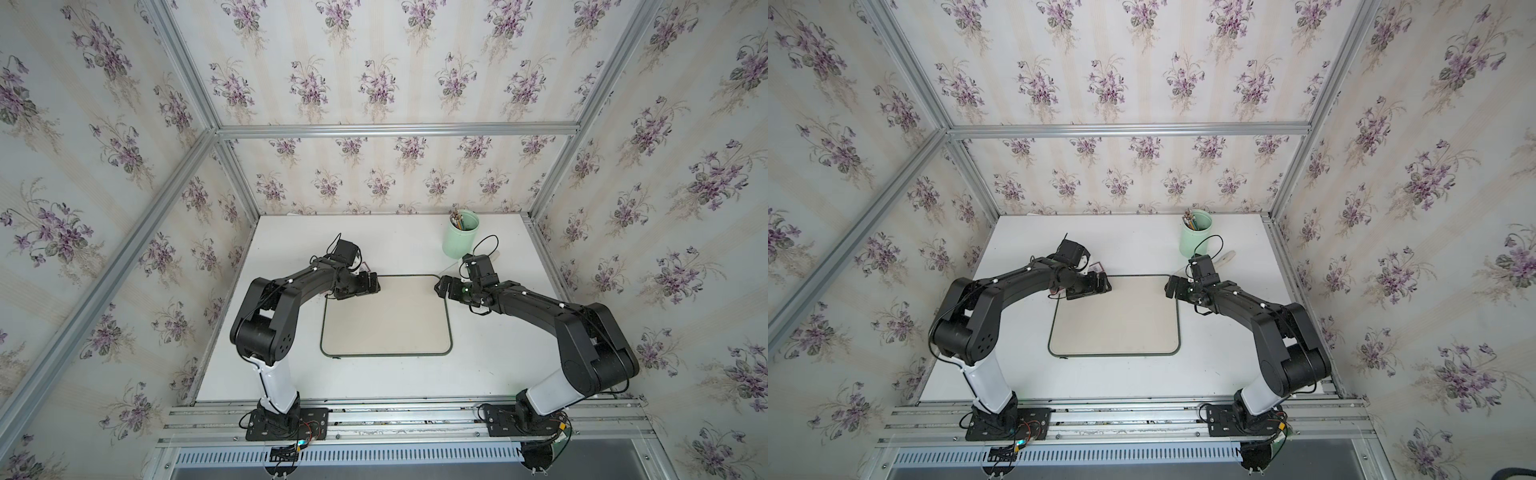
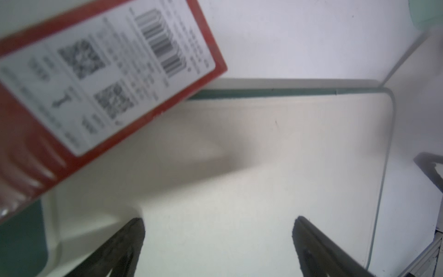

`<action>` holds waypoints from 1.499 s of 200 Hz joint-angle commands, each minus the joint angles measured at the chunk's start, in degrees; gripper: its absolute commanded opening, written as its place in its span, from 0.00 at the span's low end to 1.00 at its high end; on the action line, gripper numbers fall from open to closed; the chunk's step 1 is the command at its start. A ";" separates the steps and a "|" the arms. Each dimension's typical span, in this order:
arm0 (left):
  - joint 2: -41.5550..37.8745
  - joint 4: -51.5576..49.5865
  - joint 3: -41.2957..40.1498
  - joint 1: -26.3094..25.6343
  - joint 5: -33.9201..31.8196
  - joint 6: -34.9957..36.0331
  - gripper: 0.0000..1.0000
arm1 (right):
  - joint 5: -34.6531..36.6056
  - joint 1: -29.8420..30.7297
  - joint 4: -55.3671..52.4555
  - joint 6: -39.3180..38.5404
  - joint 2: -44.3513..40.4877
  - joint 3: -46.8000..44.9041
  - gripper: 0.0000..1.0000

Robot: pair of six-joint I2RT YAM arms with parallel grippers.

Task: Align the knife with the edge of the cutting board
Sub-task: Move the distractor to the center of the board, then adjust the knife at the center of the board.

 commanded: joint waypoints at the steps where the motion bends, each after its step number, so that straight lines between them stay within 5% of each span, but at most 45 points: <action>1: 2.26 -0.79 3.12 0.29 -4.74 0.90 0.99 | -0.66 -0.01 1.83 -0.22 0.21 -0.56 1.00; 71: 1.20 -2.11 3.16 10.07 -11.62 -1.21 0.99 | -1.64 -0.06 3.59 0.24 1.00 -1.97 1.00; 141: -22.32 1.92 -15.51 11.03 -3.24 -3.74 0.99 | 4.92 -0.33 0.38 -2.41 0.97 2.69 1.00; 166: -31.12 3.38 -24.50 9.84 0.26 -4.96 0.99 | 11.70 -2.45 -1.53 -5.08 3.78 7.08 1.00; 237: -46.66 2.17 -40.28 -5.47 0.91 -7.87 0.99 | 8.86 -10.04 -5.44 -15.13 16.66 21.54 1.00; 300: -51.79 1.36 -43.82 -7.34 0.90 -7.03 0.99 | 7.63 -12.98 -7.22 -20.45 24.50 30.93 1.00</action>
